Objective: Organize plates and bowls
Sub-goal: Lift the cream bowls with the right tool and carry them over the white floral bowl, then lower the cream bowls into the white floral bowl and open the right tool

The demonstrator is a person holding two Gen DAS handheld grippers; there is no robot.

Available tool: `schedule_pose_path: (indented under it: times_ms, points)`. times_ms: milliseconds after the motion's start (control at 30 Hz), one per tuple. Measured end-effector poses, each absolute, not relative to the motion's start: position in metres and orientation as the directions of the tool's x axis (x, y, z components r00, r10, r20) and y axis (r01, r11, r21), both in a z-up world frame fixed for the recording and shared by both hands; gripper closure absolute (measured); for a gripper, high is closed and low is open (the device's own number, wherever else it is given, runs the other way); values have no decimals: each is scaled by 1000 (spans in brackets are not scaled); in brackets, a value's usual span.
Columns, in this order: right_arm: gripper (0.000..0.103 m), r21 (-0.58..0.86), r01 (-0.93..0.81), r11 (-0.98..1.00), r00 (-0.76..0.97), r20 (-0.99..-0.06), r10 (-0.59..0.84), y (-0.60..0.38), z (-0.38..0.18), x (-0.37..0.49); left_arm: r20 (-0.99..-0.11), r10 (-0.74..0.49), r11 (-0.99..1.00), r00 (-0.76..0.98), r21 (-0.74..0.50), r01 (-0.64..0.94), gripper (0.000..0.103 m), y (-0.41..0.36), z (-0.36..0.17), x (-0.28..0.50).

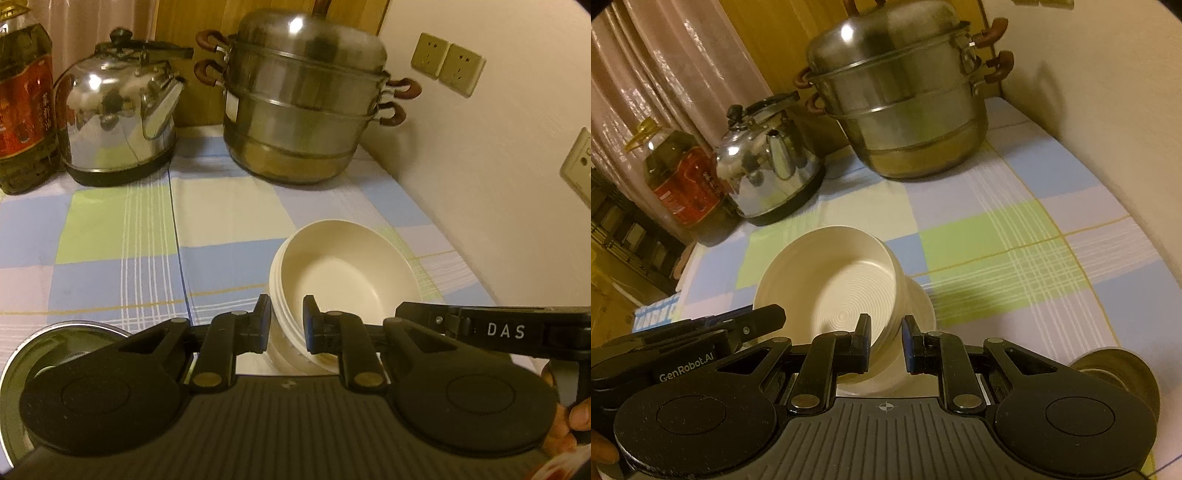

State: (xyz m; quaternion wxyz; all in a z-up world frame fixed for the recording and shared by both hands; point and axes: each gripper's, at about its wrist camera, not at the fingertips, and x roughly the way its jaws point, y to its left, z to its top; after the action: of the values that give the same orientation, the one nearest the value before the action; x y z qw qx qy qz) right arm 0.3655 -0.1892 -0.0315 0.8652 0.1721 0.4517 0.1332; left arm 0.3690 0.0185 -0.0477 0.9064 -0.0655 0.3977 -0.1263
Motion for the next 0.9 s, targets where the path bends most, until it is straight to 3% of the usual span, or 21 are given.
schedule_pose_path:
  times_ms: [900]
  points:
    - [84, 448, -37, 893, 490, -771, 407, -199, -62, 378, -760, -263, 965, 594, -218, 148, 87, 14, -74, 385]
